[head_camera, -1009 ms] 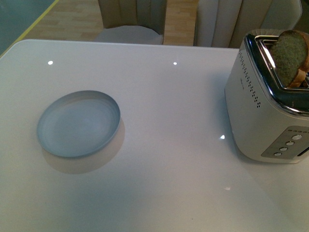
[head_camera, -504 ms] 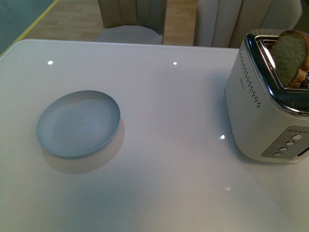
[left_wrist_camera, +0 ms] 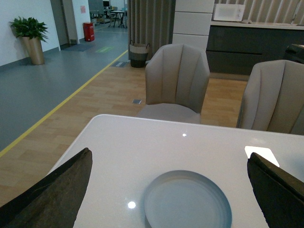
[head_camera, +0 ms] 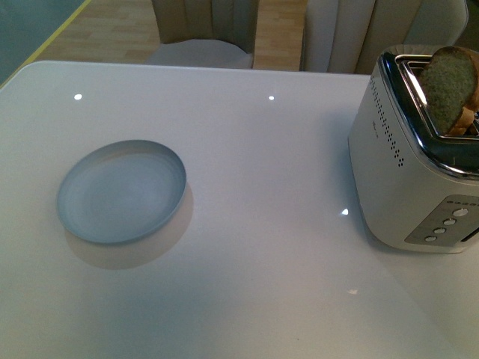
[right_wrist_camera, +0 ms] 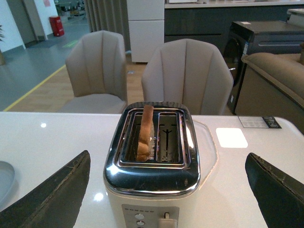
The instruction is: Left arm holds plate, right arm toasts bread
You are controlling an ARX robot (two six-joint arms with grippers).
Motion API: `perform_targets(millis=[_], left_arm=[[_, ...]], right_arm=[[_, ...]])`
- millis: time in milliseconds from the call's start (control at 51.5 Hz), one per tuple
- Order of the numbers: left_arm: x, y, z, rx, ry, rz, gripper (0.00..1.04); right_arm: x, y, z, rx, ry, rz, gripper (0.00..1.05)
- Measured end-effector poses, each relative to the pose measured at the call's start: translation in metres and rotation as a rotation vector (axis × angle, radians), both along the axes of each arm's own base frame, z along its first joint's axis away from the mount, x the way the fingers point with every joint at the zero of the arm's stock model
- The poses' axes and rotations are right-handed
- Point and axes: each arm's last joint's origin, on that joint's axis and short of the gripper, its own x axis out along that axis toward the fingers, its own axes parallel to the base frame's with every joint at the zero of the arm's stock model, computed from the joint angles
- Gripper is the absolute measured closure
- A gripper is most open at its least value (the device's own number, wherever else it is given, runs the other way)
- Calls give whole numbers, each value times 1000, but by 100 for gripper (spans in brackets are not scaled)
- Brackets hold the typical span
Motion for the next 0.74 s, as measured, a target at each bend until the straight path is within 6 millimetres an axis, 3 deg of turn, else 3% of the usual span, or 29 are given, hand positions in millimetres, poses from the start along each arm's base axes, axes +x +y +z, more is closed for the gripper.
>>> perform_targets(millis=[737], left_arm=[[0,0,0,0,0,0,7]], right_arm=[[0,0,0,0,0,0,9]])
